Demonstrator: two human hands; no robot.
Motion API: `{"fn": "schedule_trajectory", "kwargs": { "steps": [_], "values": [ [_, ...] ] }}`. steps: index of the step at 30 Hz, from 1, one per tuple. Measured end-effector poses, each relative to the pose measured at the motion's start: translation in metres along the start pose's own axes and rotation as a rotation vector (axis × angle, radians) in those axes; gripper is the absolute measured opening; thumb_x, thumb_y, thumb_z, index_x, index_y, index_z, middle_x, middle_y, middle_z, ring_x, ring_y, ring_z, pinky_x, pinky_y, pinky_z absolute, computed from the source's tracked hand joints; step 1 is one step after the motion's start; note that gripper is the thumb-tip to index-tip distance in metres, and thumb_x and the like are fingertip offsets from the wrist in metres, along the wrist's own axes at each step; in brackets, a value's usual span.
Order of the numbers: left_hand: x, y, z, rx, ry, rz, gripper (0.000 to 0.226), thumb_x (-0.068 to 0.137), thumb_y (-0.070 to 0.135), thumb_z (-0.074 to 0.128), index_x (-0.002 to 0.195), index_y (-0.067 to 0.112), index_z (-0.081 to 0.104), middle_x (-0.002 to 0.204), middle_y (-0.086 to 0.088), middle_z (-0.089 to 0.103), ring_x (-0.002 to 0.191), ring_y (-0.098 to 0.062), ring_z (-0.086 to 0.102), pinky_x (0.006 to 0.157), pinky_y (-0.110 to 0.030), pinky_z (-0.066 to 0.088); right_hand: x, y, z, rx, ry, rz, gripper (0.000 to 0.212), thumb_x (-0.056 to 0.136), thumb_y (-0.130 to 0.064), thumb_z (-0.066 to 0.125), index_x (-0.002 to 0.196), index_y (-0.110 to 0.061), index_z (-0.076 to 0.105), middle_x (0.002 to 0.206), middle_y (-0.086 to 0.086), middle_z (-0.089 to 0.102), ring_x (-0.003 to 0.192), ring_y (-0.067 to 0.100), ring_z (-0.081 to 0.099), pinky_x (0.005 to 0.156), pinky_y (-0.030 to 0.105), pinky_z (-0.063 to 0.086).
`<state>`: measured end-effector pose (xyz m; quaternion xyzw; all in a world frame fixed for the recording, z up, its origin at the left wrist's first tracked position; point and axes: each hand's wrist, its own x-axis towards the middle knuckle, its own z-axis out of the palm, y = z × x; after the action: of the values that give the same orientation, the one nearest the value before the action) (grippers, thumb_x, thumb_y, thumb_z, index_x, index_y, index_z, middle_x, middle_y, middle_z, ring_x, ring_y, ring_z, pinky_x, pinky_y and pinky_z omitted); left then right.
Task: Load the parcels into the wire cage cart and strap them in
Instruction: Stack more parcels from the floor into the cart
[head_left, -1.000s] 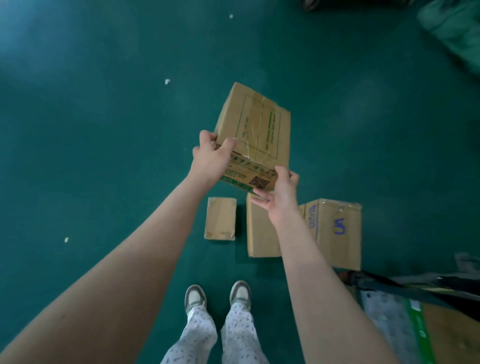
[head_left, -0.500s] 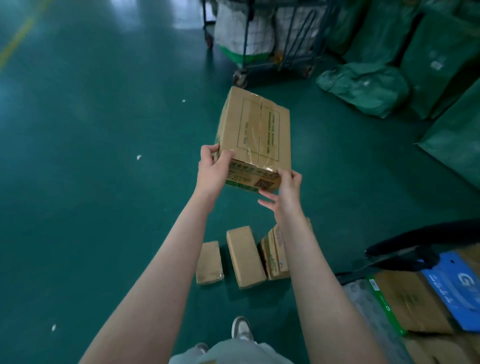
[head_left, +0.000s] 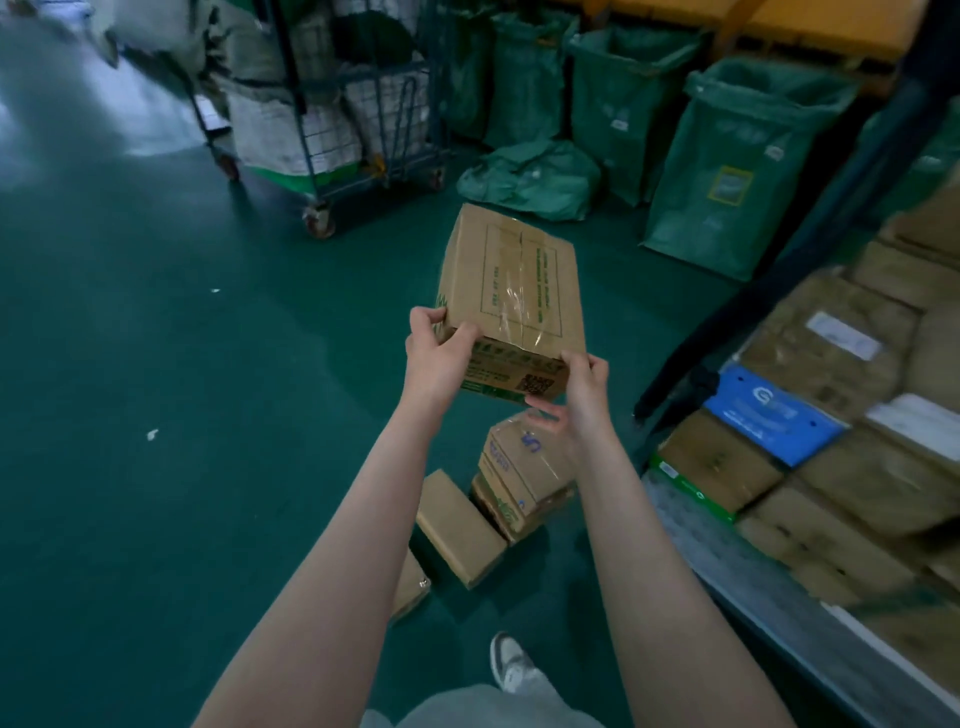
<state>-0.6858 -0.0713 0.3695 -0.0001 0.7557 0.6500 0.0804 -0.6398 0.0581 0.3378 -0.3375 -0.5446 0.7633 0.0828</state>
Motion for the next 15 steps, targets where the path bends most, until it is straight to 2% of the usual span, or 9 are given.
{"fn": "schedule_trajectory", "kwargs": {
  "steps": [4, 7, 9, 11, 15],
  "values": [
    [-0.022, -0.003, 0.032, 0.019, -0.143, 0.002, 0.030, 0.090, 0.025, 0.054, 0.113, 0.021, 0.036, 0.126, -0.010, 0.048, 0.106, -0.020, 0.050, 0.077, -0.027, 0.038, -0.020, 0.007, -0.042, 0.072, 0.137, -0.052, 0.020, 0.099, -0.032, 0.039, 0.116, -0.023, 0.033, 0.093, -0.006, 0.051, 0.096, 0.033, 0.060, 0.082, 0.046, 0.051],
    [-0.038, -0.005, 0.057, 0.039, -0.236, -0.007, 0.030, 0.091, 0.023, 0.053, 0.113, 0.019, 0.035, 0.124, -0.009, 0.049, 0.098, -0.017, 0.050, 0.068, -0.023, 0.038, -0.032, 0.012, -0.075, 0.108, 0.241, -0.078, 0.019, 0.099, -0.031, 0.039, 0.116, -0.024, 0.035, 0.089, -0.010, 0.049, 0.096, 0.032, 0.060, 0.088, 0.049, 0.050],
    [-0.048, -0.005, 0.075, 0.053, -0.297, -0.023, 0.029, 0.091, 0.023, 0.053, 0.112, 0.019, 0.034, 0.123, -0.007, 0.050, 0.098, -0.016, 0.051, 0.072, -0.024, 0.041, -0.040, 0.013, -0.094, 0.115, 0.311, -0.082, 0.021, 0.098, -0.031, 0.038, 0.118, -0.023, 0.035, 0.091, -0.010, 0.049, 0.096, 0.033, 0.060, 0.088, 0.049, 0.049],
    [-0.059, -0.004, 0.097, 0.081, -0.367, -0.030, 0.029, 0.090, 0.025, 0.054, 0.111, 0.021, 0.033, 0.122, -0.006, 0.050, 0.099, -0.017, 0.052, 0.079, -0.029, 0.043, -0.048, 0.012, -0.117, 0.118, 0.381, -0.074, 0.024, 0.098, -0.032, 0.038, 0.120, -0.022, 0.035, 0.101, -0.005, 0.049, 0.094, 0.034, 0.059, 0.086, 0.048, 0.048],
    [-0.086, -0.002, 0.138, 0.092, -0.460, -0.018, 0.028, 0.090, 0.024, 0.054, 0.108, 0.018, 0.033, 0.122, -0.006, 0.050, 0.089, -0.013, 0.050, 0.061, -0.021, 0.036, -0.064, 0.013, -0.164, 0.126, 0.488, -0.056, 0.020, 0.097, -0.033, 0.040, 0.115, -0.024, 0.034, 0.113, 0.000, 0.045, 0.089, 0.033, 0.059, 0.089, 0.052, 0.049]
  ]
}}
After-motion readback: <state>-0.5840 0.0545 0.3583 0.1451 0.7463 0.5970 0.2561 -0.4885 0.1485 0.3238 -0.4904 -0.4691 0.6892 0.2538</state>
